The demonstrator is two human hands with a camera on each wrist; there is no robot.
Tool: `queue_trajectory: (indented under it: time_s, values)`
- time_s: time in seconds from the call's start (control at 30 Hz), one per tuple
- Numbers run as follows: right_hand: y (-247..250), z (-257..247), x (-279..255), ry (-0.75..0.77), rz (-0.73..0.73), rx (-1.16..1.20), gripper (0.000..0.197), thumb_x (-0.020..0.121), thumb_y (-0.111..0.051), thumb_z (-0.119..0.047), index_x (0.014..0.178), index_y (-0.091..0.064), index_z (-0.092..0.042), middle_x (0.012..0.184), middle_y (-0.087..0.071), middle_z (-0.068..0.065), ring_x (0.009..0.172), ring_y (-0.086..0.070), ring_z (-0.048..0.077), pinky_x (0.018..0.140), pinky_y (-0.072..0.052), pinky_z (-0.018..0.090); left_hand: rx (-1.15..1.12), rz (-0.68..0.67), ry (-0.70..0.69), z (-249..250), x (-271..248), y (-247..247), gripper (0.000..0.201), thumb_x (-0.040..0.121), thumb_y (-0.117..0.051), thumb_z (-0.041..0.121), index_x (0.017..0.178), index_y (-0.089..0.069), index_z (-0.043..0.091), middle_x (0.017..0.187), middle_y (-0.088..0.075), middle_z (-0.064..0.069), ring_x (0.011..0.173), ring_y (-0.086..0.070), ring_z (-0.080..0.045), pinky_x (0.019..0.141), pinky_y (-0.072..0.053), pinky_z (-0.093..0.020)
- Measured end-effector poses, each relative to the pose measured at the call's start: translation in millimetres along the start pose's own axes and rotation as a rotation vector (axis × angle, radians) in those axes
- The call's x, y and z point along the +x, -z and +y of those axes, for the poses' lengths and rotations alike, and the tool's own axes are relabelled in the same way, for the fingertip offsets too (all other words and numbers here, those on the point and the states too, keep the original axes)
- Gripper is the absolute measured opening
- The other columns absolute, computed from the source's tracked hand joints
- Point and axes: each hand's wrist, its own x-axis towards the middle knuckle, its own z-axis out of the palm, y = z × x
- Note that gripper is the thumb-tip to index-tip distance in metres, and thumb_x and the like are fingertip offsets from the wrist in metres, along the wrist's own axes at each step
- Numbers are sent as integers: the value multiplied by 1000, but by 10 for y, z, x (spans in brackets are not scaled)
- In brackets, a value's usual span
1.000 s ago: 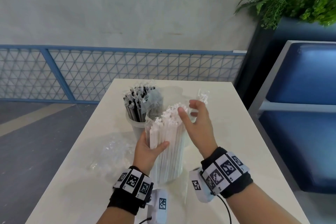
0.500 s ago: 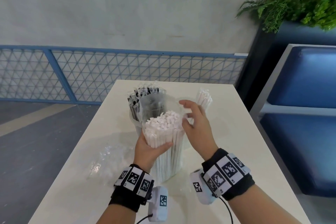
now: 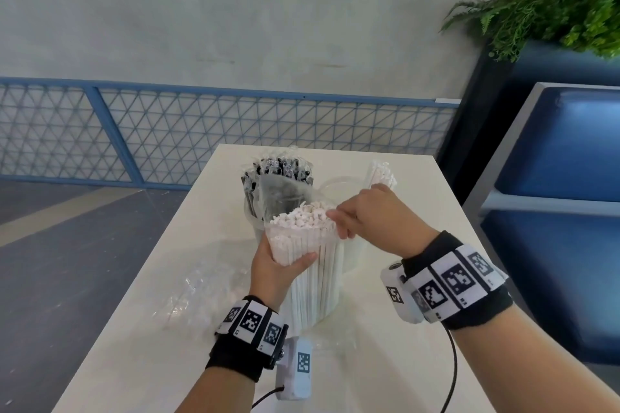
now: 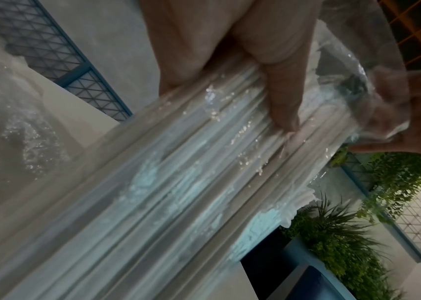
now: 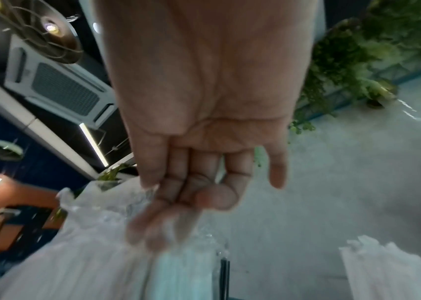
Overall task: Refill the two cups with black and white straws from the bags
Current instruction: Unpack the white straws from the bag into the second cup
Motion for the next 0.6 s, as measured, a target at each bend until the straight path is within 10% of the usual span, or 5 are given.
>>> queue_trajectory:
  time_s: [0.1,0.37,0.47,0.6]
  values:
    - [-90,-70,-6,-106,57,-106,30,95,-44,-41,92,-61,-17,70,-66,-4,76,-62,17,103,-34,38,-9,-12,-1,5,-20,-30,87,44,-87,37,123,-51,25,118,-64,4,112,-60,-14,95,-51,-42]
    - [-300,-114,-107,-328,230,369,17,86,-62,-21,98,-57,-10,111,-45,9,69,-51,24,71,-45,26,-58,-41,9,1,-3,-54,85,50,-89,27,126,-50,21,122,-63,1,116,-59,-17,97,-50,-42]
    - [-266,-68,-94,-377,151,610,29,82,-61,-3,110,-57,-12,97,-57,3,67,-55,21,76,-55,39,-64,-47,1,-4,-1,-77,85,52,-89,21,126,-49,25,123,-62,4,116,-58,-14,95,-49,-36]
    - [-287,-32,-129,-438,184,793,47,77,-61,8,120,-58,-13,95,-61,0,69,-57,18,73,-52,23,-93,-54,-7,-10,21,-81,78,57,-86,5,123,-51,30,121,-63,3,115,-59,-15,94,-50,-38]
